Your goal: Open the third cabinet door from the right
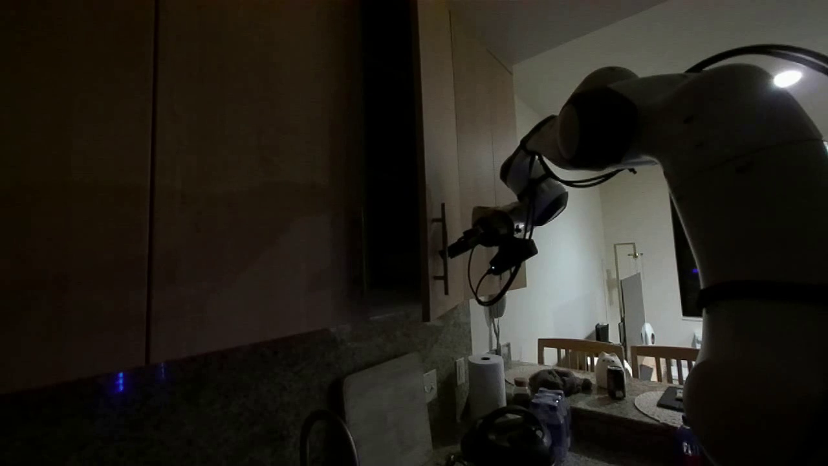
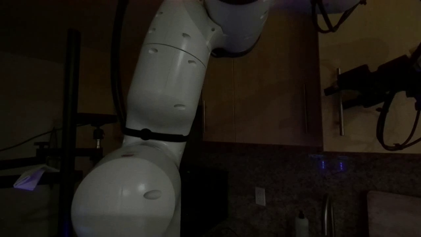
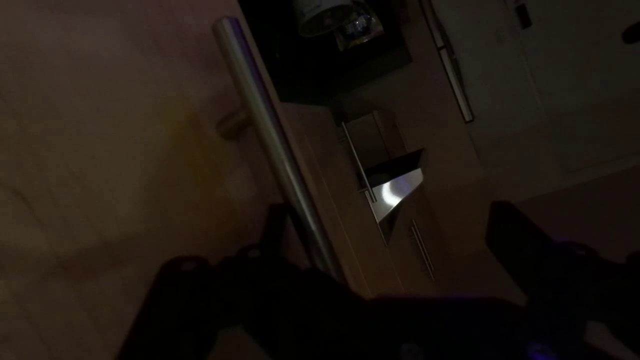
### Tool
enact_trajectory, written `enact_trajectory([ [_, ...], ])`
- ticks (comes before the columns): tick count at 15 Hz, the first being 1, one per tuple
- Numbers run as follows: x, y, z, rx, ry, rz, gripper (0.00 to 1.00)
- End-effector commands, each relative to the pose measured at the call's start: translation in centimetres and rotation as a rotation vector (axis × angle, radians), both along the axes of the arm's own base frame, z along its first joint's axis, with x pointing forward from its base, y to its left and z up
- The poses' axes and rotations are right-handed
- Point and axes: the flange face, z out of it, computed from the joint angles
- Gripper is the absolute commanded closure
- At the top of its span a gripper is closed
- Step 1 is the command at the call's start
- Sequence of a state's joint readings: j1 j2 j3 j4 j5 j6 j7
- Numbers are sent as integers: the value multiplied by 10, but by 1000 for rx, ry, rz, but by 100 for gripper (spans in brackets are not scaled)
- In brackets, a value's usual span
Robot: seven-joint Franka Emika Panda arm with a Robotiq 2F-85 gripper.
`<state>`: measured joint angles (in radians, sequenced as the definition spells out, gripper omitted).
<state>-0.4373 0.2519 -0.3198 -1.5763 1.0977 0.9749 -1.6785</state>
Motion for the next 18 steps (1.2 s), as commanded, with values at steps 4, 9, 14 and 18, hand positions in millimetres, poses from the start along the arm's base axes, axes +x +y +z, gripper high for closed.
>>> enact_trajectory([
  [4, -32, -17, -1, 80, 53, 180, 0],
  [9, -46, -39, -1, 112, 56, 247, 0],
  [14, -62, -60, 1, 108, 32, 280, 0],
  [18, -77, -77, 2, 98, -3, 284, 0],
])
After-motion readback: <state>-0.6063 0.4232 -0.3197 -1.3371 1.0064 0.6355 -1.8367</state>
